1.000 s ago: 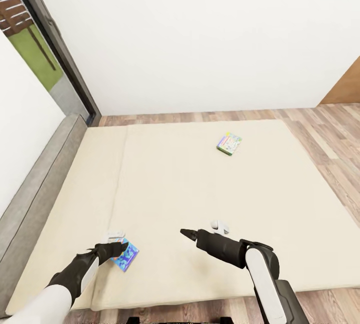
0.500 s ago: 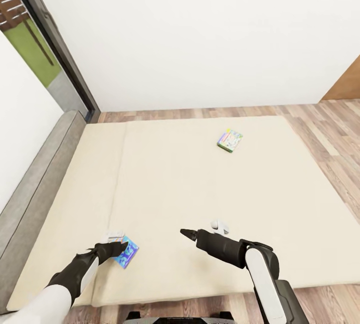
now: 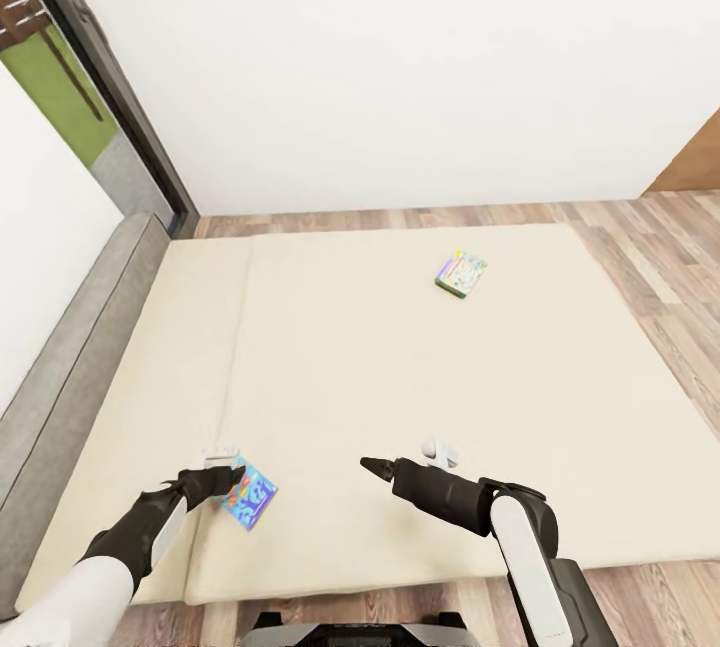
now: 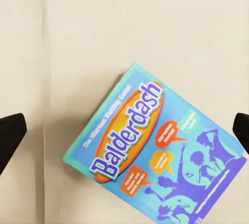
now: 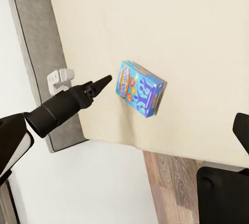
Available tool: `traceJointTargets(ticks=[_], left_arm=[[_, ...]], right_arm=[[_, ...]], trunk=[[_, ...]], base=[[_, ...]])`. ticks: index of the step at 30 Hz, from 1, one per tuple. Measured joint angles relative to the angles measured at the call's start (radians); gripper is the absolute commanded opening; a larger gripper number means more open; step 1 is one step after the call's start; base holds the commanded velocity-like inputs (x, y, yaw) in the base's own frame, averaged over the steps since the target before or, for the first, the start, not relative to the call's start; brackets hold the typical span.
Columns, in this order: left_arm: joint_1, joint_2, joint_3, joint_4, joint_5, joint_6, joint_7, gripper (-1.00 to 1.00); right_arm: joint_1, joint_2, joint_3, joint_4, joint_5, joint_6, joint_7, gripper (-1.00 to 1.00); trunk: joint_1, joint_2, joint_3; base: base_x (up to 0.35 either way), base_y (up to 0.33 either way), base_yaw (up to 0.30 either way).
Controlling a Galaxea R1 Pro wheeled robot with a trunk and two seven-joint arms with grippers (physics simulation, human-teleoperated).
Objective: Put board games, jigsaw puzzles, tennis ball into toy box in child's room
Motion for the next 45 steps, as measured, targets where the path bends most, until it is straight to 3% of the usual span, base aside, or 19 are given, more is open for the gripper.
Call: traceJointTargets(ticks=[15, 27, 33, 38, 45], left_arm=[[-0.004, -0.009, 0.005, 0.0, 0.0, 0.0, 0.001, 1.0], [-0.019, 0.001, 0.003, -0.002, 0.0, 0.004, -0.003, 1.0], [-0.048, 0.003, 0.003, -0.004, 0.001, 0.071, -0.007, 1.0], [-0.062, 0.023, 0.01, -0.011, 0.001, 0.104, -0.012, 1.0], [-0.067, 0.041, 0.054, -0.048, 0.001, 0.162, -0.018, 1.0]], right_arm=[[-0.016, -0.003, -0.017, -0.013, -0.001, 0.007, 0.01, 1.0], [-0.017, -0.02, -0.023, -0.016, -0.005, 0.009, 0.011, 1.0], [-0.018, -0.013, -0.022, -0.018, -0.009, 0.018, 0.011, 1.0], [-0.018, -0.014, -0.021, -0.018, -0.01, 0.022, 0.011, 1.0], [-0.034, -0.018, -0.017, -0.018, -0.013, 0.023, 0.011, 1.0]], trunk=[[0.0, 0.0, -0.024], [0.0, 0.0, -0.044], [0.0, 0.0, -0.054], [0.0, 0.0, -0.062], [0.0, 0.0, -0.074]], base=[[0.0, 0.0, 0.0], [0.0, 0.0, 0.0], [0.0, 0.0, 0.0], [0.0, 0.0, 0.0], [0.0, 0.0, 0.0]])
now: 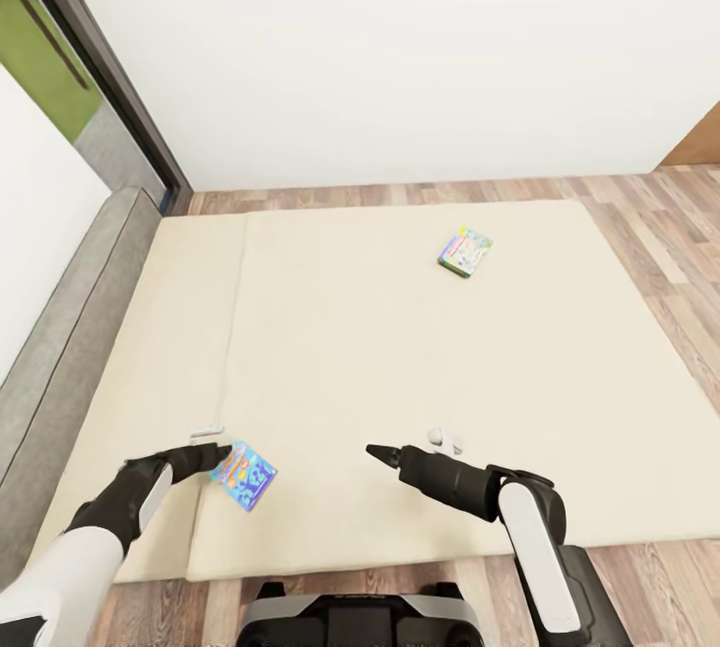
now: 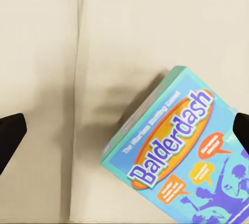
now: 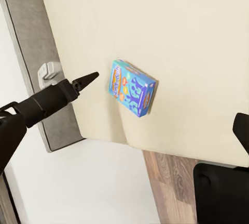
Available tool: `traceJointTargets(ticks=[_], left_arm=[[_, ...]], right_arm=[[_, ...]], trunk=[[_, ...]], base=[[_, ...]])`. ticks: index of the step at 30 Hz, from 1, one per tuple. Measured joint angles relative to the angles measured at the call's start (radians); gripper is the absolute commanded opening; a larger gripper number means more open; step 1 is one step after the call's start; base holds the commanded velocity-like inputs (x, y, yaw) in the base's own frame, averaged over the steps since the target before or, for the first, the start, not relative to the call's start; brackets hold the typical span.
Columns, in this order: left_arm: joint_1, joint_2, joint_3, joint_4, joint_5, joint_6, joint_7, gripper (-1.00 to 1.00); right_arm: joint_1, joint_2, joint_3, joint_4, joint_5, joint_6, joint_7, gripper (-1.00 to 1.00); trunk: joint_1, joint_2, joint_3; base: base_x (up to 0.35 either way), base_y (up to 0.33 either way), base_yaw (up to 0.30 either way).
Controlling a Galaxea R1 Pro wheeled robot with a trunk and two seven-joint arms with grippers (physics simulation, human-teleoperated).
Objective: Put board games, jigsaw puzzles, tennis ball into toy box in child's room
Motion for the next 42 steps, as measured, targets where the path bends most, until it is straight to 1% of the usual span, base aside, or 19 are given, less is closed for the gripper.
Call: traceJointTargets(ticks=[3, 6, 16, 18, 21, 25, 28, 31, 42], left_arm=[[0.0, 0.008, 0.01, -0.013, 0.0, 0.028, -0.002, 1.0], [0.0, 0.013, 0.014, -0.018, 0.0, 0.04, -0.002, 1.0], [0.0, 0.021, 0.016, -0.029, 0.0, 0.049, -0.002, 1.0], [0.0, 0.024, 0.016, -0.045, 0.0, 0.059, -0.002, 1.0], [0.0, 0.028, 0.016, -0.07, 0.0, 0.095, -0.001, 1.0], [0.0, 0.037, 0.016, -0.082, -0.002, 0.118, -0.001, 1.0], [0.0, 0.04, 0.016, -0.085, -0.002, 0.123, -0.001, 1.0], [0.0, 0.041, 0.015, -0.086, -0.002, 0.124, 0.0, 1.0], [0.0, 0.043, 0.014, -0.088, -0.002, 0.12, -0.001, 1.0]], right_arm=[[-0.004, 0.0, 0.003, 0.0, -0.001, 0.0, 0.0, 1.0], [-0.005, 0.0, 0.004, 0.0, -0.001, 0.0, 0.0, 1.0], [-0.006, 0.001, 0.005, 0.0, -0.001, 0.0, -0.001, 1.0], [-0.006, 0.003, 0.005, 0.0, -0.001, 0.0, -0.001, 1.0], [-0.006, 0.009, 0.007, 0.0, -0.002, -0.002, -0.001, 1.0], [-0.006, 0.012, 0.008, 0.001, -0.001, -0.005, -0.003, 1.0], [-0.006, 0.012, 0.016, 0.001, 0.0, -0.008, -0.002, 1.0], [-0.007, 0.006, 0.022, 0.0, 0.001, -0.01, -0.001, 1.0], [-0.007, 0.0, 0.023, 0.0, 0.0, -0.013, 0.0, 1.0]], trunk=[[0.0, 0.0, -0.005], [0.0, 0.0, -0.01], [0.0, 0.0, -0.026], [0.0, 0.0, -0.03], [0.0, 0.0, -0.035], [0.0, 0.0, -0.041], [0.0, 0.0, -0.046], [0.0, 0.0, -0.051], [0.0, 0.0, -0.069]], base=[[0.0, 0.0, 0.0], [0.0, 0.0, 0.0], [0.0, 0.0, 0.0], [0.0, 0.0, 0.0], [0.0, 0.0, 0.0], [0.0, 0.0, 0.0], [0.0, 0.0, 0.0], [0.0, 0.0, 0.0], [0.0, 0.0, 0.0]])
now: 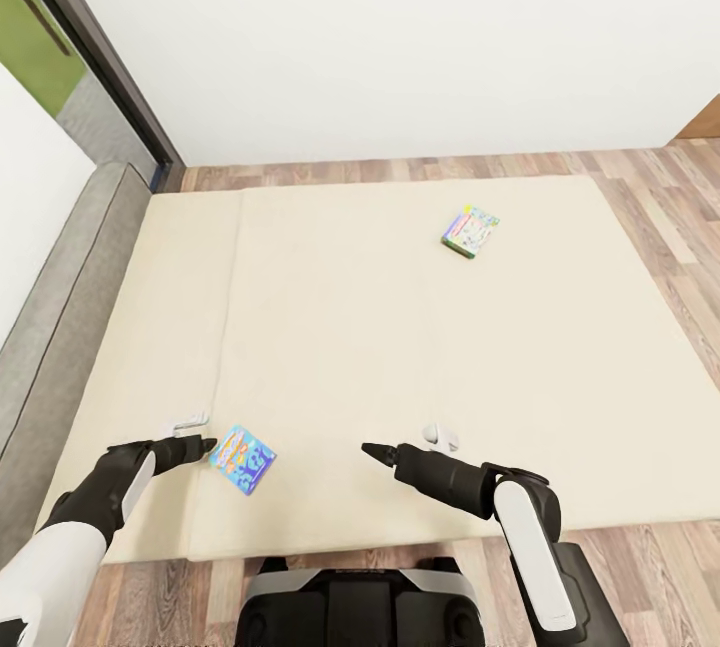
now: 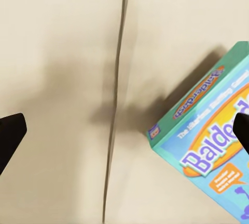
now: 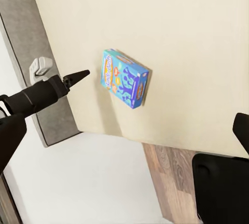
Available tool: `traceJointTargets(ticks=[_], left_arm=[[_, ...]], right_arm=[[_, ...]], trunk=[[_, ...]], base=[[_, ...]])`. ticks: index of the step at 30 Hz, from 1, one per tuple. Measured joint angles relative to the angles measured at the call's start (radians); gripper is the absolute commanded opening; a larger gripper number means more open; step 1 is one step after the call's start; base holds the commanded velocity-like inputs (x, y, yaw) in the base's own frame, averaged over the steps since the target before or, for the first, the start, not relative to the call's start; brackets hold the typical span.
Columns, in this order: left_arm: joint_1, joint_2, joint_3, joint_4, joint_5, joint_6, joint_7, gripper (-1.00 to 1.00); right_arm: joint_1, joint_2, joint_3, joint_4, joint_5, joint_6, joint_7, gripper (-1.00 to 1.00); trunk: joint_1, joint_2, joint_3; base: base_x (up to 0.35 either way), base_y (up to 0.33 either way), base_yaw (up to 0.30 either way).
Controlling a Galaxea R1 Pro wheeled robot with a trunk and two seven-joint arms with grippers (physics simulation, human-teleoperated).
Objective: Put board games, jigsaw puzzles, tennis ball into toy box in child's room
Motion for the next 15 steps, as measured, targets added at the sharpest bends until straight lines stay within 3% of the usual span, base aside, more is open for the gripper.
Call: traceJointTargets(ticks=[11, 15], left_arm=[[0.0, -0.002, -0.001, 0.0, 0.002, 0.0, -0.003, 1.0], [0.0, 0.0, -0.001, 0.0, 0.002, 0.001, -0.03, 1.0]], right_arm=[[-0.001, 0.0, 0.0, 0.0, 0.0, 0.0, 0.0, 1.0], [-0.001, 0.0, 0.0, 0.0, 0.0, 0.0, 0.0, 1.0]], trunk=[[0.0, 0.0, -0.018], [0.0, 0.0, -0.025]], base=[[0.0, 0.0, 0.0], [0.0, 0.0, 0.0]])
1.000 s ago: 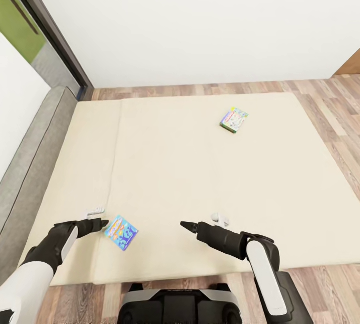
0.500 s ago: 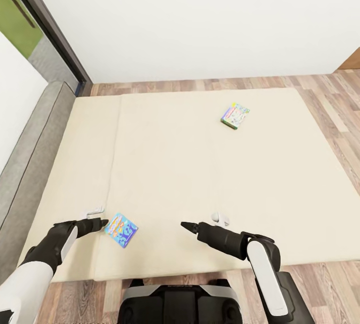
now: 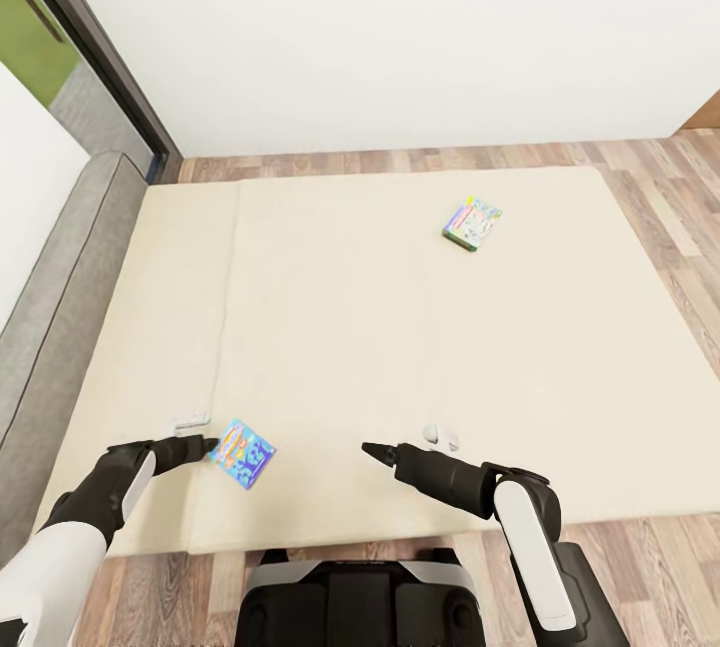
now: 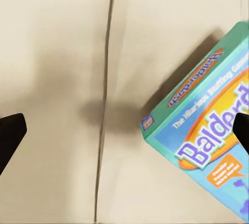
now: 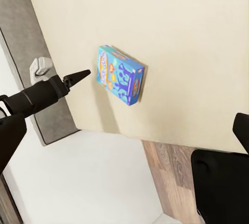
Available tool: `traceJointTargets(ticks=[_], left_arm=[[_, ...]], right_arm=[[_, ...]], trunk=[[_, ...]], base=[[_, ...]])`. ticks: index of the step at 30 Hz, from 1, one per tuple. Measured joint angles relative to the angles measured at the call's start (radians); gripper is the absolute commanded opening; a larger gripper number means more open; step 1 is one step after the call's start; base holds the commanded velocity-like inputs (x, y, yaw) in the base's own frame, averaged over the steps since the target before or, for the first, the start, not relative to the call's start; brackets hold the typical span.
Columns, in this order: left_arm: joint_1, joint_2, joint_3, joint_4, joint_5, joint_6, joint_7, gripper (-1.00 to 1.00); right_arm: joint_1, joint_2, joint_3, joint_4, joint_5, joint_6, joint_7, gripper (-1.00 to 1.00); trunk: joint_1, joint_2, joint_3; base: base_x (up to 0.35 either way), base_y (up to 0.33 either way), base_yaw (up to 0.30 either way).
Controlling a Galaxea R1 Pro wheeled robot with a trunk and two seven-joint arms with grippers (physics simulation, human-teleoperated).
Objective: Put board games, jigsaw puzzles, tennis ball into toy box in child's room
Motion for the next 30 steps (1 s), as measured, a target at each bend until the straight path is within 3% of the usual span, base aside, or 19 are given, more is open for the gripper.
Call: traceJointTargets(ticks=[8, 30], left_arm=[[0.0, 0.003, 0.0, 0.0, -0.007, 0.003, -0.133, 1.0], [0.0, 0.0, 0.001, -0.008, -0.003, -0.005, -0.151, 1.0]], right_arm=[[0.0, 0.0, 0.0, 0.0, 0.0, 0.001, 0.0, 1.0], [0.0, -0.002, -0.005, 0.0, -0.001, 0.005, 0.001, 1.0]], trunk=[[0.0, 0.0, -0.013], [0.0, 0.0, -0.049]], base=[[0.0, 0.0, 0.0], [0.0, 0.0, 0.0]])
